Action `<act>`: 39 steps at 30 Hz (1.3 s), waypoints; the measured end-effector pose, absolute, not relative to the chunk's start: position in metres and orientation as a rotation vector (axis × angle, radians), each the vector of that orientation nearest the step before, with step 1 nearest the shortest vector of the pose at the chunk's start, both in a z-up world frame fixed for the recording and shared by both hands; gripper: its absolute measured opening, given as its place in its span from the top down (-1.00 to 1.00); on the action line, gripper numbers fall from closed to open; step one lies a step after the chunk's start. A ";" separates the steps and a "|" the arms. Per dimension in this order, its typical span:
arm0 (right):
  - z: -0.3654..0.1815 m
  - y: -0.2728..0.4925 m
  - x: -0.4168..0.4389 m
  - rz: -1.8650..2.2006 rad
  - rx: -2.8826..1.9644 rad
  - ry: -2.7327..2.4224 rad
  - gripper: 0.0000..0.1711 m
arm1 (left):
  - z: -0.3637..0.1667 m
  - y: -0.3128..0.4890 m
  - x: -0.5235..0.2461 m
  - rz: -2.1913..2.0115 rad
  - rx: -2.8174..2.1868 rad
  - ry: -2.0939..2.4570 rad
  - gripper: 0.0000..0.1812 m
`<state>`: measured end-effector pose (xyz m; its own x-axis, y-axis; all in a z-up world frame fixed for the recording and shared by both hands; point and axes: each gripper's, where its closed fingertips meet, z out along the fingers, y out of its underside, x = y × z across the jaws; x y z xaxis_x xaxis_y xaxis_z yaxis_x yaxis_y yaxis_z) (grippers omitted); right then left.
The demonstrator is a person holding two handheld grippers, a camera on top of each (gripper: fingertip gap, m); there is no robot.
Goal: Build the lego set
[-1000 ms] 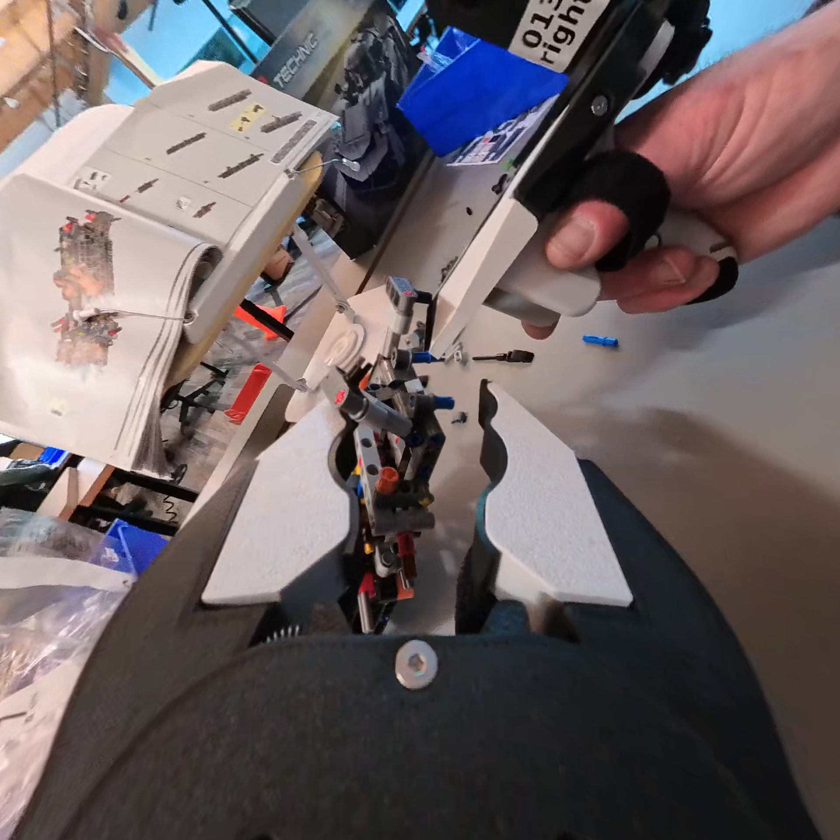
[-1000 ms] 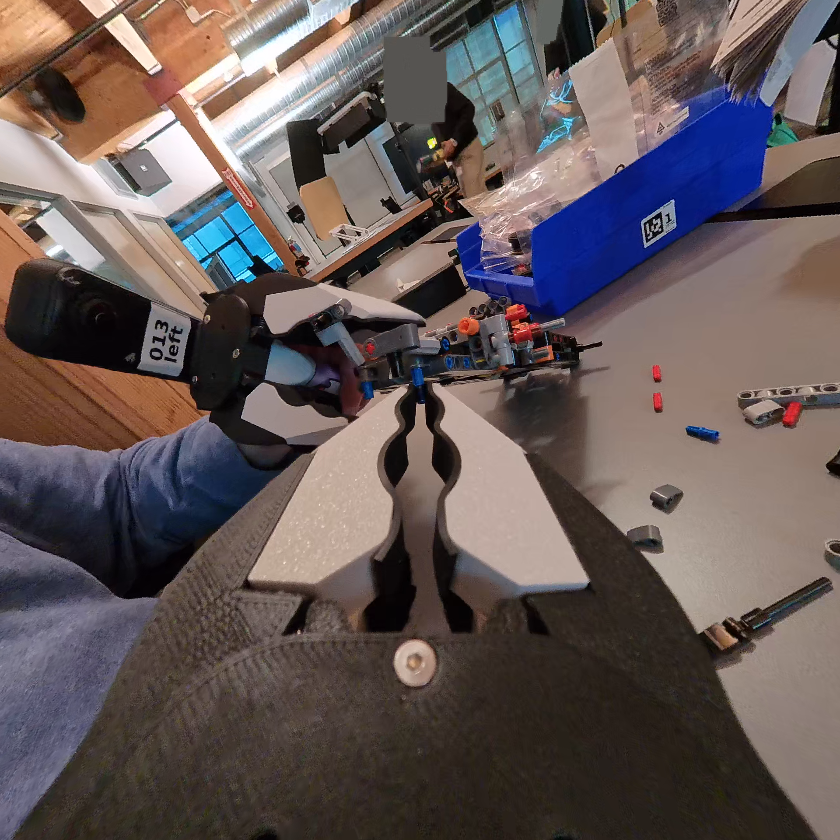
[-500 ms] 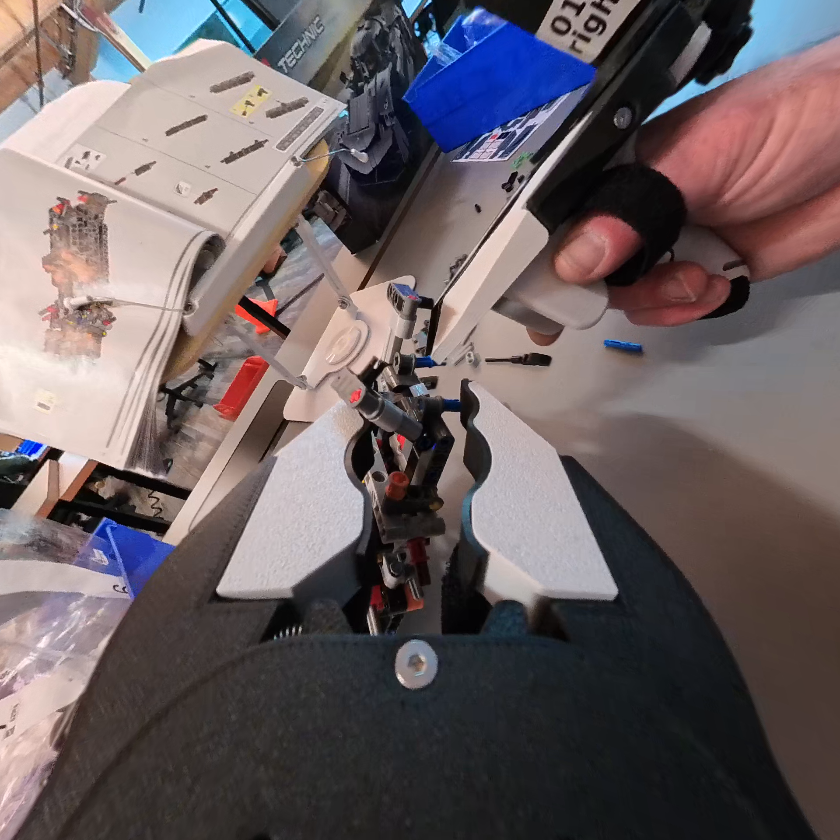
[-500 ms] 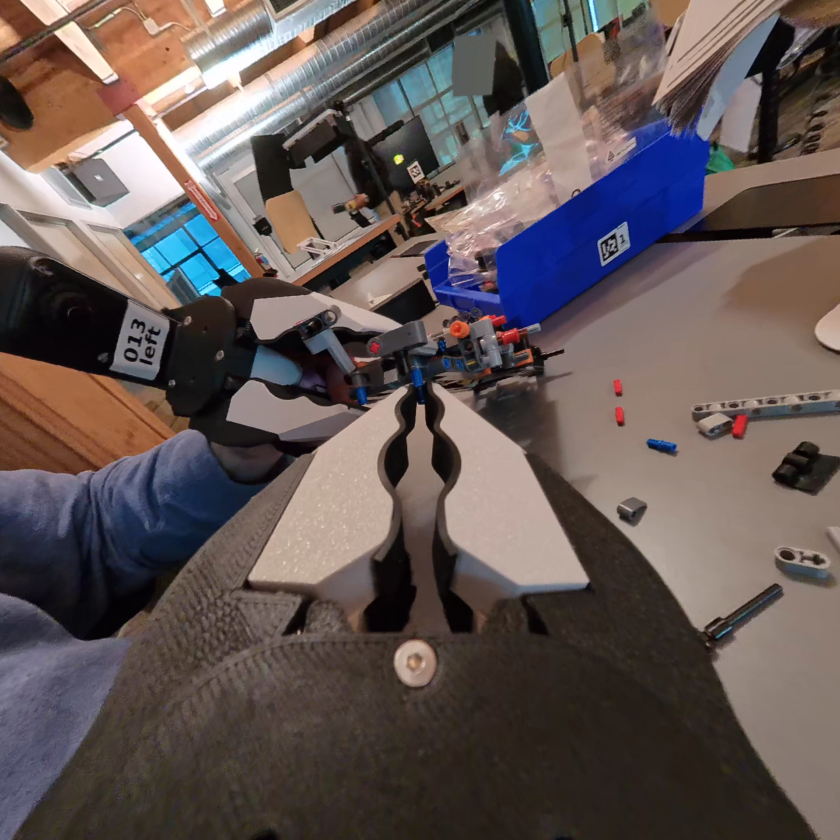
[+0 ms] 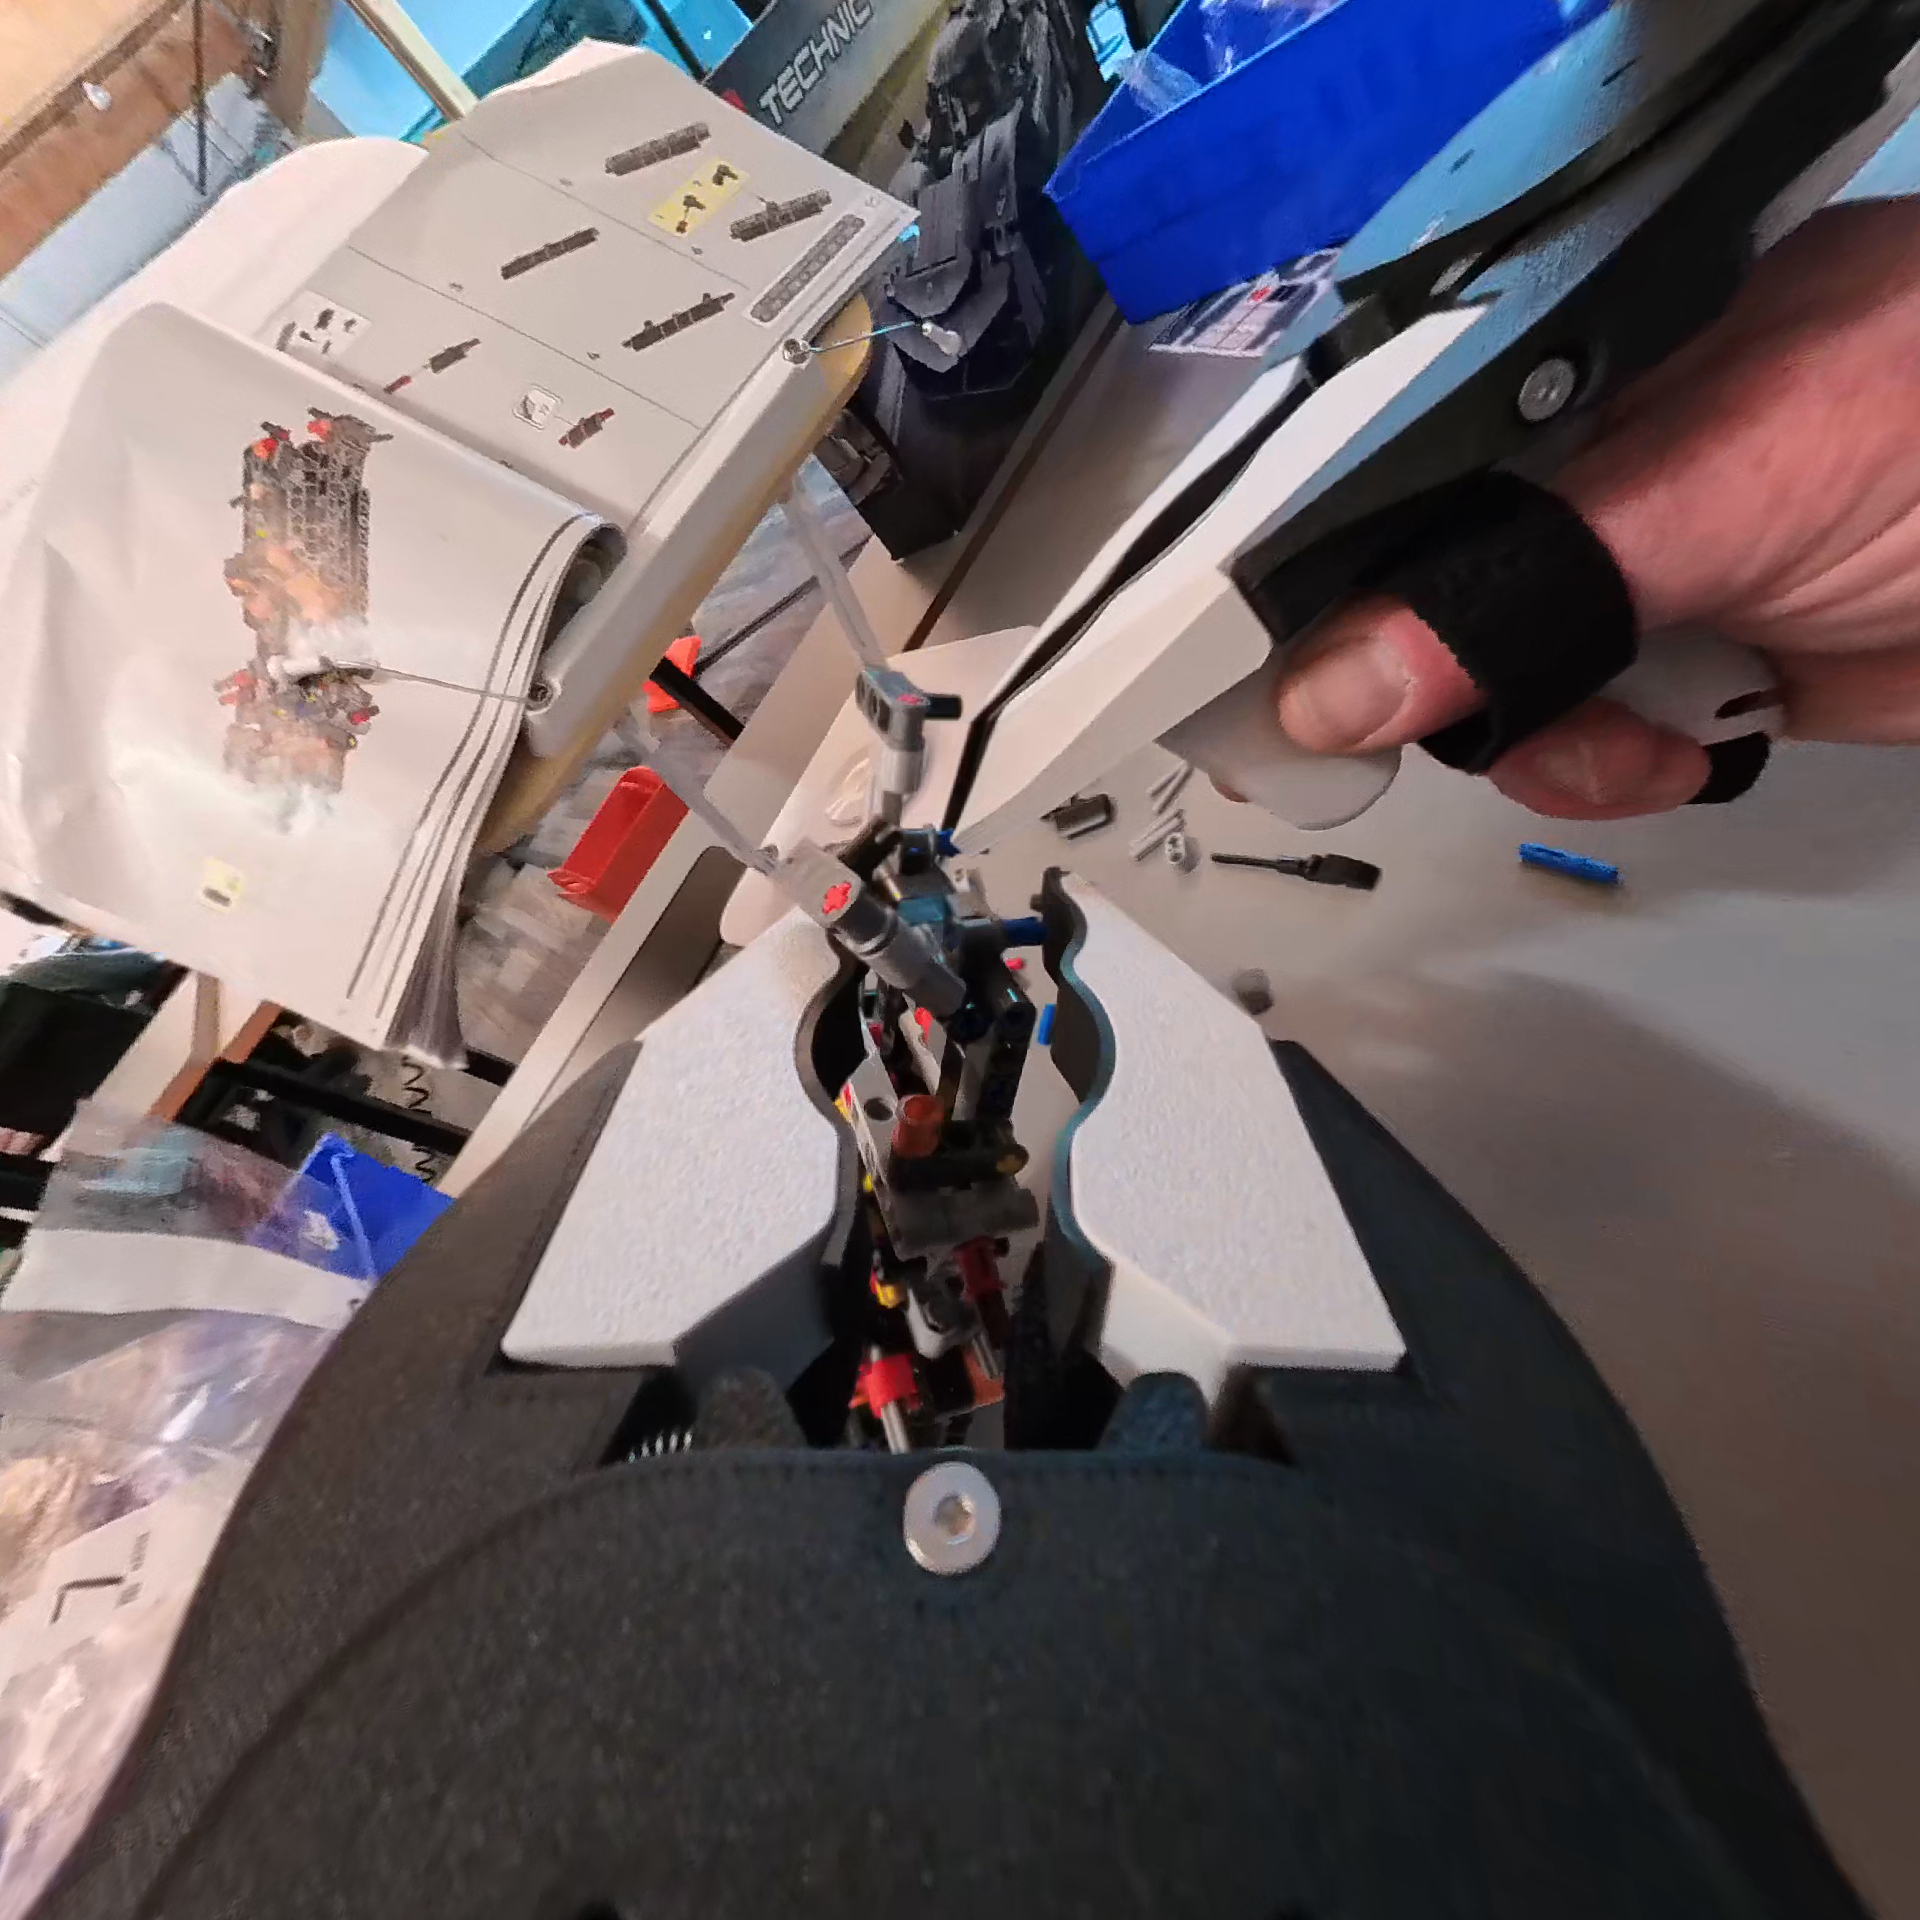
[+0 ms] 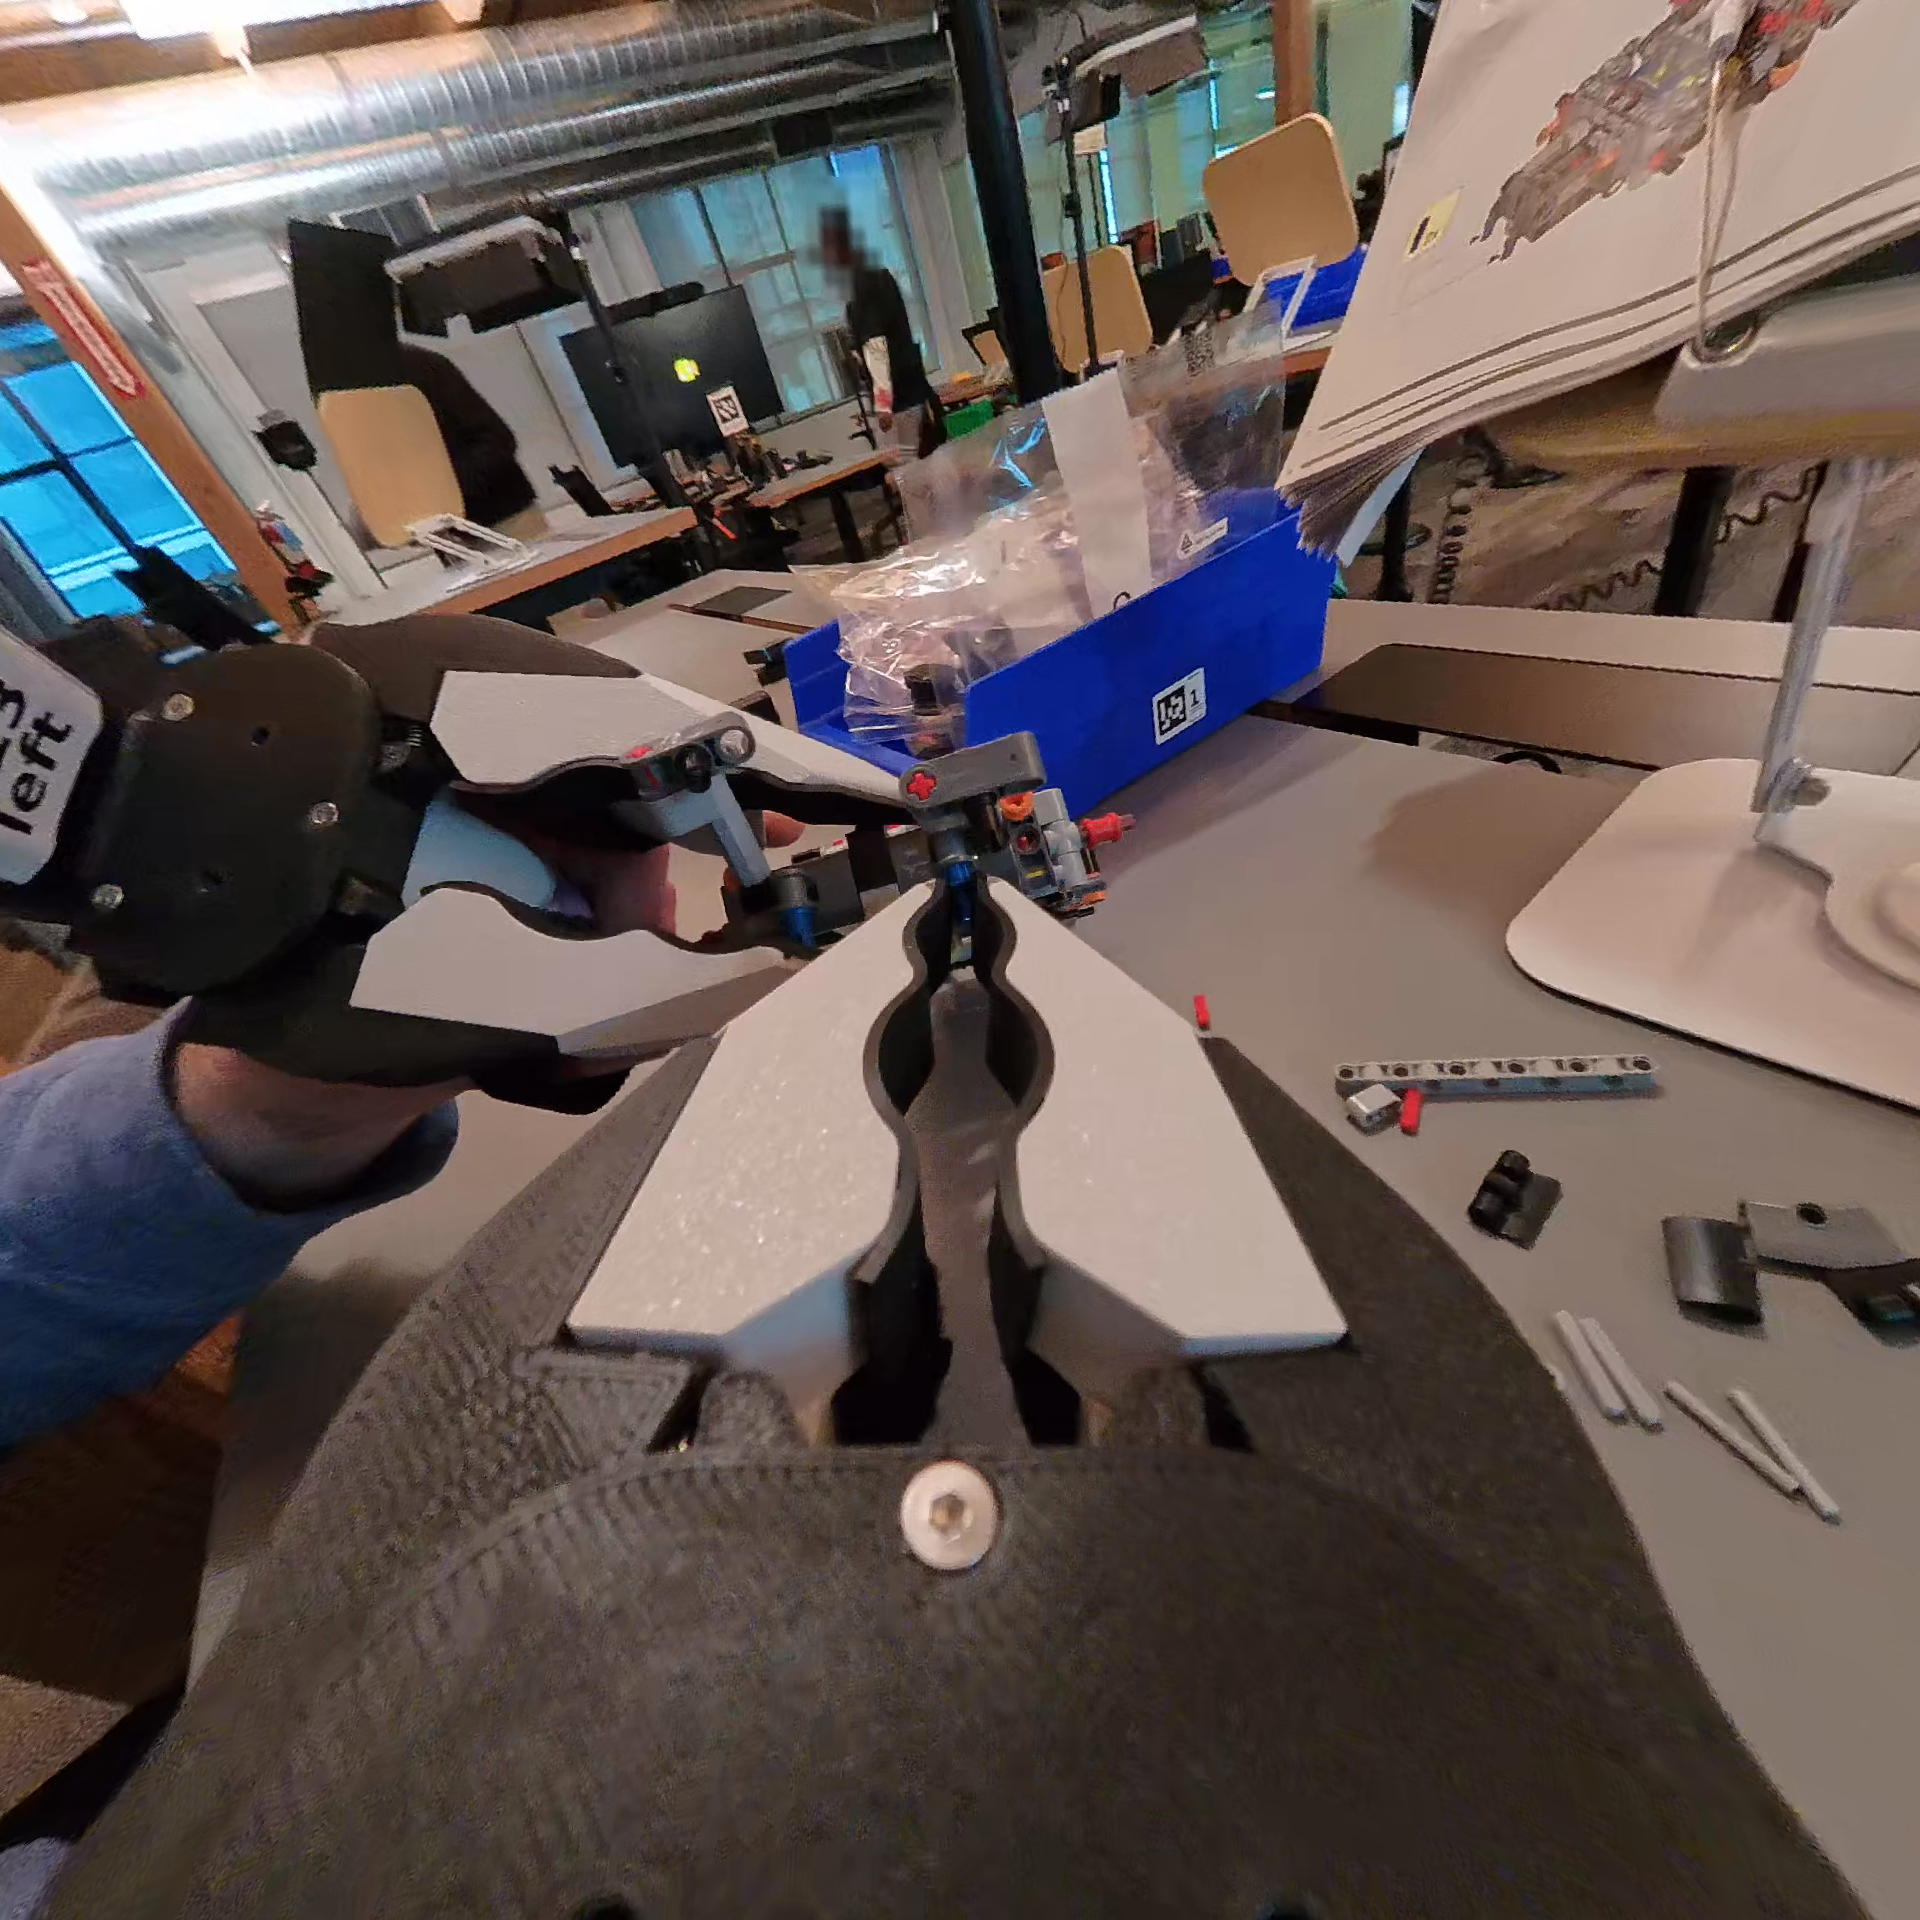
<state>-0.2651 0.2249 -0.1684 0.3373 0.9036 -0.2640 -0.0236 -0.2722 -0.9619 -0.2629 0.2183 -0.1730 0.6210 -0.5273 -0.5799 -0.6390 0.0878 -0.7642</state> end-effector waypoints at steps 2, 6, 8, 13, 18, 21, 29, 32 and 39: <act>-0.167 0.227 -0.266 1.106 -1.569 -0.828 1.00 | -0.171 0.220 -0.263 0.103 -1.569 0.995 0.68; -0.164 0.226 -0.269 1.118 -1.560 -0.875 0.99 | -0.167 0.219 -0.266 0.071 -1.562 0.974 0.68; -0.164 0.224 -0.270 1.127 -1.551 -0.911 0.97 | -0.167 0.219 -0.267 0.068 -1.560 0.981 0.68; -0.162 0.218 -0.265 1.110 -1.521 -1.015 0.77 | -0.161 0.216 -0.271 0.020 -1.556 0.960 0.68; -0.152 0.199 -0.250 0.662 -1.196 -1.429 0.70 | -0.155 0.212 -0.276 -0.046 -1.563 0.977 0.68; -0.143 0.187 -0.255 0.301 -0.911 -1.697 0.64 | -0.154 0.211 -0.276 -0.080 -1.573 1.011 0.68; -0.156 0.211 -0.267 -0.065 -0.732 -2.087 0.62 | -0.161 0.214 -0.268 -0.088 -1.645 1.108 0.68; -0.155 0.218 -0.267 -0.156 -0.674 -2.143 0.71 | -0.161 0.217 -0.267 -0.089 -1.661 1.128 0.68; -0.165 0.223 -0.265 -0.225 -0.648 -2.227 0.68 | -0.163 0.220 -0.263 -0.103 -1.678 1.144 0.68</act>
